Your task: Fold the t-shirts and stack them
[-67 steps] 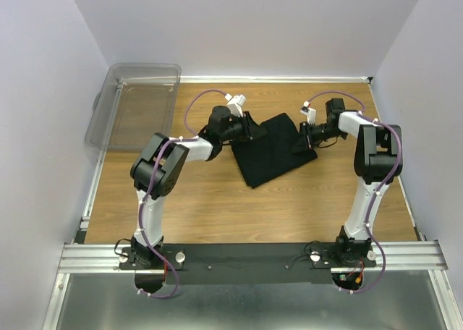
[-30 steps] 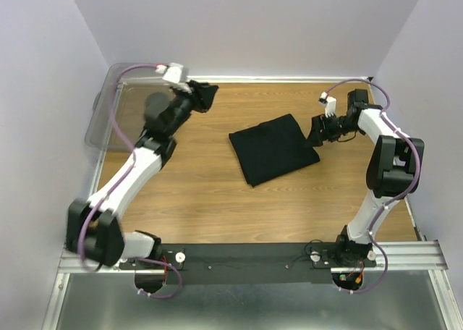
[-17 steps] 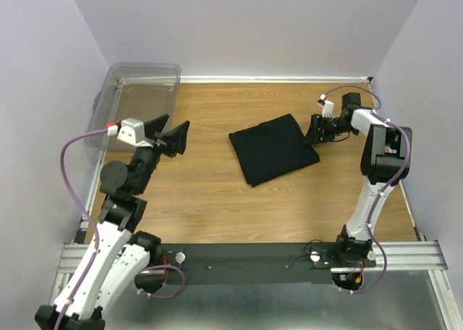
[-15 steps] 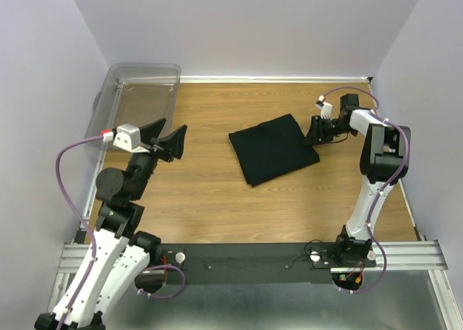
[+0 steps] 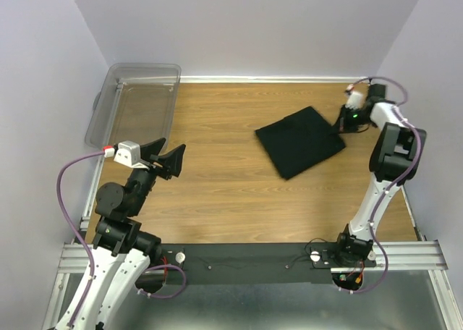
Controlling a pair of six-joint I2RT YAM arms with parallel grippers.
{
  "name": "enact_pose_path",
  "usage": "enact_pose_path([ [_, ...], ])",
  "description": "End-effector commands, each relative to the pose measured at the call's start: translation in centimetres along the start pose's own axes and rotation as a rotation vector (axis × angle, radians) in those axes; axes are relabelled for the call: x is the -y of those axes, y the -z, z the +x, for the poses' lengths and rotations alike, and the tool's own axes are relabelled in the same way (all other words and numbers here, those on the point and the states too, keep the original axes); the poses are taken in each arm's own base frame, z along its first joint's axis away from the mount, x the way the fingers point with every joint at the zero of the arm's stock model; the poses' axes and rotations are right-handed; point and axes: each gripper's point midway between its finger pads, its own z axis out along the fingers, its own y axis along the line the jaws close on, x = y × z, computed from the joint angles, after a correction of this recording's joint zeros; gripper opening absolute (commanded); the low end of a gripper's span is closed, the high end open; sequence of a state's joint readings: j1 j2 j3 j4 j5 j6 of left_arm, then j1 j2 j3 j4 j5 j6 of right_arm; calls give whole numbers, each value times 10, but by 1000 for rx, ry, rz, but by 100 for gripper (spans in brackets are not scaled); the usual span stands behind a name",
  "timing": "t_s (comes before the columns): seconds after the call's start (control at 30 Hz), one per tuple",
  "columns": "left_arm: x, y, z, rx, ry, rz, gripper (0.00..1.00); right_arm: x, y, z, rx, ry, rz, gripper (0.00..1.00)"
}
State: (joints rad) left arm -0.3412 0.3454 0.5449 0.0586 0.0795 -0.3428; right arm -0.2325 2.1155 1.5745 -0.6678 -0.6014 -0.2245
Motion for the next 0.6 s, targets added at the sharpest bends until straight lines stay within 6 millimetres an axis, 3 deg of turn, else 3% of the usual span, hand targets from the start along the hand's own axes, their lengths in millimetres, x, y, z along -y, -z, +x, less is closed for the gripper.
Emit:
enact_pose_path([
  [0.0,1,6,3,-7,12,7,75,100,43,-32,96,-37,296,1],
  [0.07,2,6,2,-4,13,11,75,128,55,-33,73,19,413,1],
  [0.13,3,5,4,-12,17,15,74,144,63,-33,47,62,495,10],
  [0.17,4,5,6,-15,19,22,75,159,74,-31,18,86,591,24],
  [0.23,4,4,7,-23,19,25,75,169,88,-41,51,109,665,42],
  [0.27,4,4,7,-21,19,25,75,174,94,-36,45,108,700,60],
  [0.37,4,4,8,-23,19,25,75,161,114,-50,106,159,718,74],
  [0.47,5,3,7,-23,16,30,74,134,120,-50,117,231,680,75],
  [0.57,4,1,10,-31,14,30,77,93,126,-52,142,348,641,77],
])
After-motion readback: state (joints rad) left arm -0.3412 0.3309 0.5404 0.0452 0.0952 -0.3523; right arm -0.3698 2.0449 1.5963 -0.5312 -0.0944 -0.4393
